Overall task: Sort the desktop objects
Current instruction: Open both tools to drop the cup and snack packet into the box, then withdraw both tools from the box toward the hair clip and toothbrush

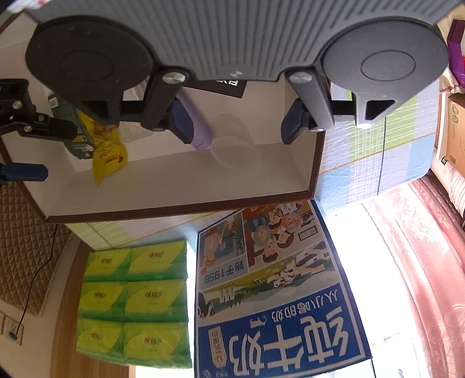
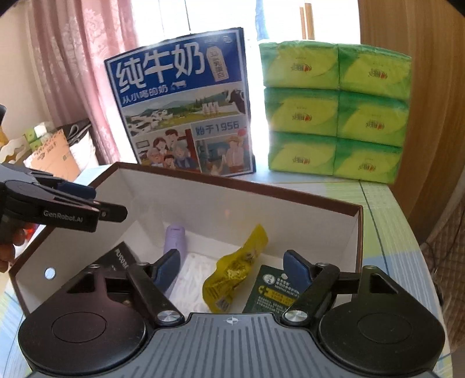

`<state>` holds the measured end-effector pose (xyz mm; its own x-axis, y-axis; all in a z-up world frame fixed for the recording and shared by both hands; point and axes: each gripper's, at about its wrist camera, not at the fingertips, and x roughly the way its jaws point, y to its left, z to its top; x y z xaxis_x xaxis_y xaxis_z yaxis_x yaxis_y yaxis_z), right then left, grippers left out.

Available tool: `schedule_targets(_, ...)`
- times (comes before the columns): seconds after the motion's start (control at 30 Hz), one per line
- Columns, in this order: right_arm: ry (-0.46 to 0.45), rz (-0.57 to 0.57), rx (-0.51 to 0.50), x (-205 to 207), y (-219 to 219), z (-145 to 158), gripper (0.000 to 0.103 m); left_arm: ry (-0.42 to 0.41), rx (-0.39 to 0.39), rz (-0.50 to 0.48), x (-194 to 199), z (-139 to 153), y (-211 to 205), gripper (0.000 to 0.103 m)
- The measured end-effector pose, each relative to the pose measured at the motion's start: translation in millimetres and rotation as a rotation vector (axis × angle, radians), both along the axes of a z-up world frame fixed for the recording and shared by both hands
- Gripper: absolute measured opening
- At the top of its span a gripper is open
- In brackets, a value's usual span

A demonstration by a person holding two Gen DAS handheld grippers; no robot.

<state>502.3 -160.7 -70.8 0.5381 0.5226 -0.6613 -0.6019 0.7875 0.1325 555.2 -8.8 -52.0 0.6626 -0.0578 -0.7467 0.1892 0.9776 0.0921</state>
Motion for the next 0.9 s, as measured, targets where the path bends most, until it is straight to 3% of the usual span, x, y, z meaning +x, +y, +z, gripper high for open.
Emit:
schedule_targets(0.37, 0.004, 0.004, -0.009, -23, -11, 14, 0.1, 0.002, -0.038, 0.045, -37, 17, -3, 0.084)
schedule_targets(0.9, 0.03, -0.044, -0.006, -64, -29, 37, 0.101, -0.016, -0.051, 0.083, -100, 40, -11, 0.086)
